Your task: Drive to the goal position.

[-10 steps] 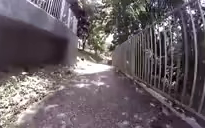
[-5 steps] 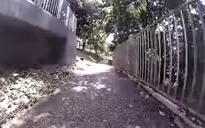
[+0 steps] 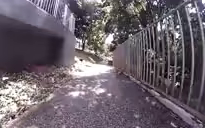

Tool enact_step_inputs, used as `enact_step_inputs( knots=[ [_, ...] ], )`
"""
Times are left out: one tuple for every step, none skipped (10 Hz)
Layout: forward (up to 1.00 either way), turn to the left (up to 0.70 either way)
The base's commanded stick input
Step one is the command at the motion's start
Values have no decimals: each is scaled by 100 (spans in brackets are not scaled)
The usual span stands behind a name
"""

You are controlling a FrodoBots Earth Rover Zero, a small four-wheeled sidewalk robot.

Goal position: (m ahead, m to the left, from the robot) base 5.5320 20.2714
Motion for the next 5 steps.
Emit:
enact_step_inputs(
  knots=[
    [50,0],
    [50,0],
    [50,0],
    [50,0],
    [49,0]
  ],
)
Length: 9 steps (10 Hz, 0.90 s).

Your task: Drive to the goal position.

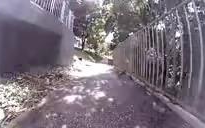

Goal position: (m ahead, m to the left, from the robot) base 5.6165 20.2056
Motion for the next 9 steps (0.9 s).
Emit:
enact_step_inputs(
  knots=[
    [37,0],
    [28,0],
    [18,0],
    [8,0],
    [0,0],
    [0,0],
    [0,0],
    [0,0],
    [0,0]
  ],
)
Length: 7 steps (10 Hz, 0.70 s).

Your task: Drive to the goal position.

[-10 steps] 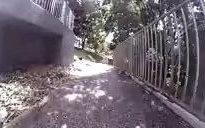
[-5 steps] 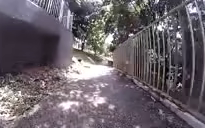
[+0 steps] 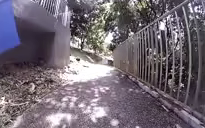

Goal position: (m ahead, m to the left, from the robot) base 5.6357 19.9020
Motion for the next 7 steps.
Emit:
enact_step_inputs(
  knots=[
    [0,0],
    [0,0],
    [0,0],
    [0,0],
    [10,0],
    [30,0],
    [50,0]
  ],
)
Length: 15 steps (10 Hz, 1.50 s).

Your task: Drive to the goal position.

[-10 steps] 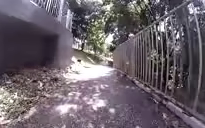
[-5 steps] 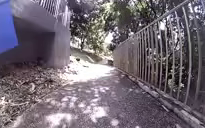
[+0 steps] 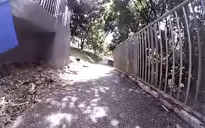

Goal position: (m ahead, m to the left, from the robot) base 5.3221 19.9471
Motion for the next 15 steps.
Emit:
enact_step_inputs(
  knots=[
    [50,0],
    [50,0],
    [50,0],
    [50,0],
    [50,0],
    [50,38],
    [50,50],
    [50,44],
    [50,32],
    [50,0],
    [50,0],
    [50,1],
    [50,13],
    [50,49],
    [50,23]
  ],
)
